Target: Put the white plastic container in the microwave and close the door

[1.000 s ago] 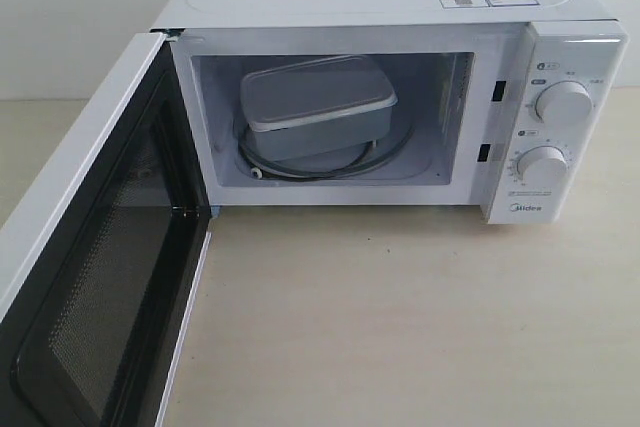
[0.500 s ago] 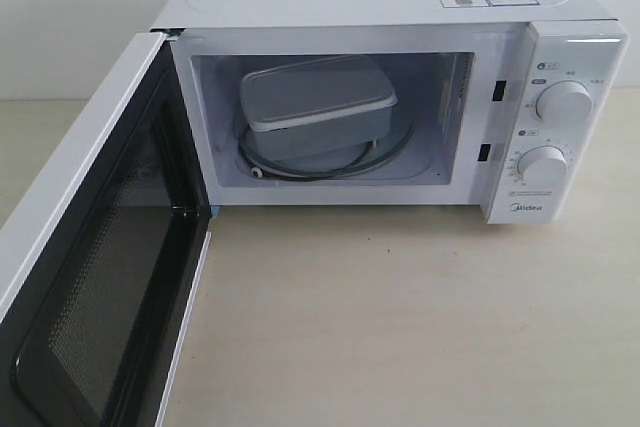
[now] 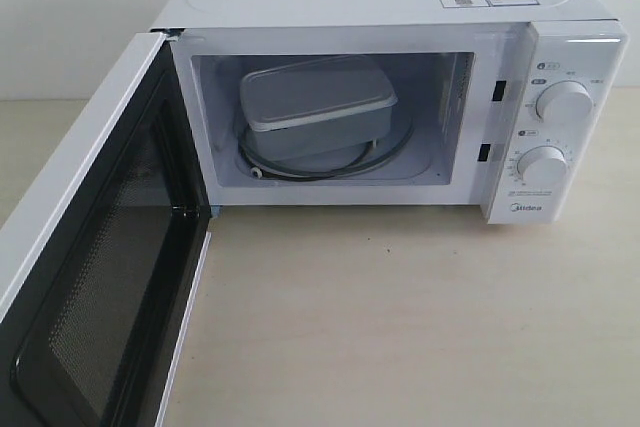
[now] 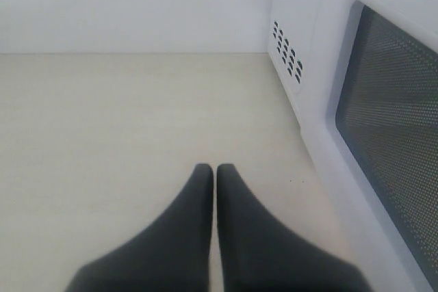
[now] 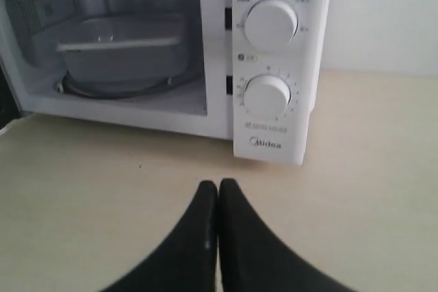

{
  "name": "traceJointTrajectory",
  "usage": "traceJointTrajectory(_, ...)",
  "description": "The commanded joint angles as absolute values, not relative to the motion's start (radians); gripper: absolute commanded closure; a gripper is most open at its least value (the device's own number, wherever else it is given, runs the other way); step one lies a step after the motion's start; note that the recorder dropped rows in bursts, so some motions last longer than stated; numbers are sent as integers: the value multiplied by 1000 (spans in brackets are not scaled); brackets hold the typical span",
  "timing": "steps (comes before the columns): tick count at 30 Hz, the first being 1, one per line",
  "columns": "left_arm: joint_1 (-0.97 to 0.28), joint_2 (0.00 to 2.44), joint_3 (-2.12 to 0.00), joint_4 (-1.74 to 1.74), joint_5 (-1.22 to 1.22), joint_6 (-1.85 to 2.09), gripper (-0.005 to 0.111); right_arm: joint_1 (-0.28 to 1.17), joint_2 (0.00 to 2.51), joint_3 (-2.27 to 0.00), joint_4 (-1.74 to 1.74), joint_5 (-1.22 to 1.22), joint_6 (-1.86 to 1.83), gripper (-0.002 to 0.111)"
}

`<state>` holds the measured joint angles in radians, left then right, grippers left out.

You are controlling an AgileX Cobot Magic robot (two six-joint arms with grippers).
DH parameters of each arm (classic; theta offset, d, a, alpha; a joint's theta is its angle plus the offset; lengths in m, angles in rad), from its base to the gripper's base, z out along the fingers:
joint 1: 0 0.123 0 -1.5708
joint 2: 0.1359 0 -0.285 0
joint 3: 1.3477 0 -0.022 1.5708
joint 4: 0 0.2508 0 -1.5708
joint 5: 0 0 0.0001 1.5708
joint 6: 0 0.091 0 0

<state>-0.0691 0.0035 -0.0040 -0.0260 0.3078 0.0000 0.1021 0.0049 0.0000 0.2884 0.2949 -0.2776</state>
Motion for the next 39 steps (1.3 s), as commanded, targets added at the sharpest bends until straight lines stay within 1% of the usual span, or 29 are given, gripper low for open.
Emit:
traceJointTrajectory(1,-66,0,0,-29,304,7,102,98,0,0,278,336,-275,108)
traceJointTrajectory(4,-66,0,0,-29,304,7,102,98,0,0,267,336,-280,108)
traceJointTrajectory(8,-66,0,0,-29,301,7,102,98,0,0,168,322,-266,108)
traceJointTrajectory(16,-66,0,0,-29,301,7,102,98,0,0,115,321,-6,108)
traceJointTrajectory(26,-66,0,0,-29,301,7,102,98,0,0,90,326,0,108)
traceJointTrajectory(32,-66,0,0,-29,301,7,102,-55,0,0,79,326,-6,108)
traceJointTrajectory(39,-66,0,0,-29,301,7,102,-72,0,0,79,326,-7,108)
